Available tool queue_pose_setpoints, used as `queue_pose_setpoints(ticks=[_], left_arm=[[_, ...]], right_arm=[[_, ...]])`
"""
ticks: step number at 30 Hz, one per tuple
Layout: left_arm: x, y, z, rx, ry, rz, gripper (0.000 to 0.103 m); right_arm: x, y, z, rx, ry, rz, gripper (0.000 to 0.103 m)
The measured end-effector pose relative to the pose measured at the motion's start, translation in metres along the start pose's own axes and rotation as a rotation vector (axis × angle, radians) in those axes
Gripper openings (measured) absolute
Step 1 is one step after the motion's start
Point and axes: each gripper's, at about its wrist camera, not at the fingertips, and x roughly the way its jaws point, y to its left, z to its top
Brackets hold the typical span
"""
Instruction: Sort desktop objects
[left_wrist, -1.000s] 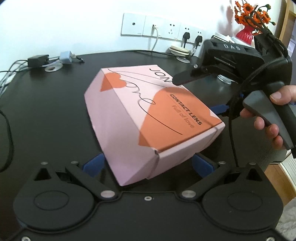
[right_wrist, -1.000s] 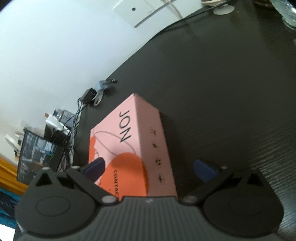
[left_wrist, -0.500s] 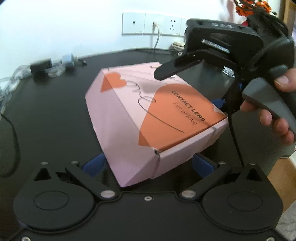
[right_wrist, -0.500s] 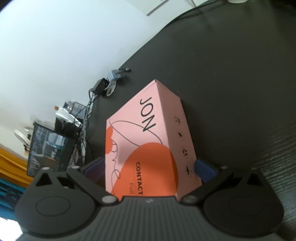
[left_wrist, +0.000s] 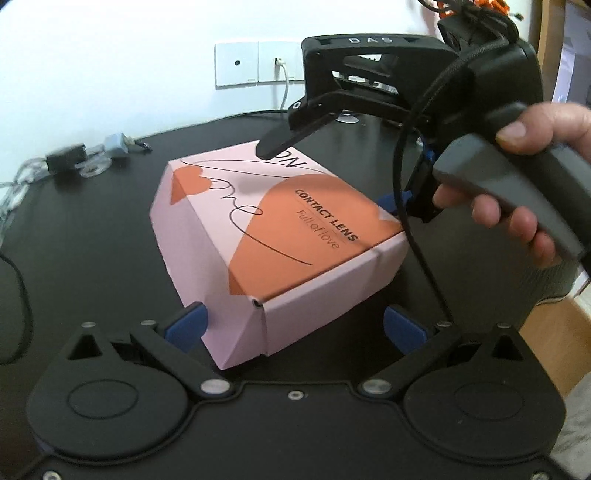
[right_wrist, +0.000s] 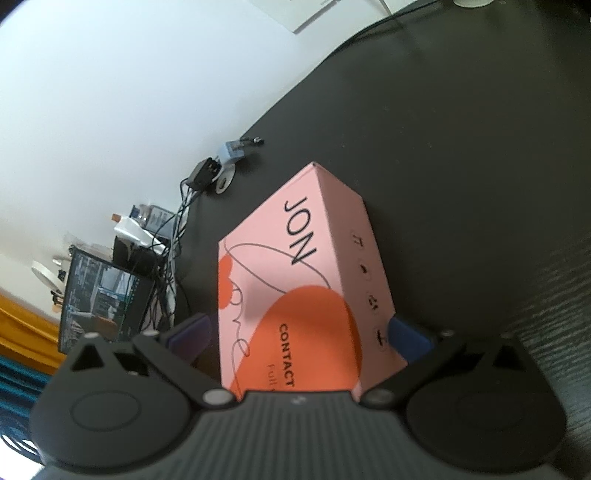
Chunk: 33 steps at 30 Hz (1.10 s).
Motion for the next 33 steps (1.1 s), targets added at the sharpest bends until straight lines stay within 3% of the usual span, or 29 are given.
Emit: queue_pose_setpoints(ticks=[5,22,25,29,33], left_arm=[[0.002,-0.005,0.003,-0.016,0.024,-0.061,0.103],[0.001,-0.009,0.0,-0.028,0.04,-0.118,0.103],[0.006,-0.01,0.002,-0.008,0.044,-0.165,0.103],[0.008,-0.018,0.004,0.089,0.054,-0.275,0.103],[-0.003,-0.005,0.008,0.085,-0.014,-0.21,0.103]], right_arm=[[0.004,0.007,-0.001,-0.052,0.008,-0.036,0.102],[0.015,0.028,-0.002,-0.2,0.032,-0.124,0.103],[0.018,0.031,-0.001,-0.231,0.028,-0.127,0.103],[0.024,0.034,0.007,-0.288,0.002,-0.124,0.102],[0.019,0.037,0.012,-0.369,-0.02,-0.142,0.102]])
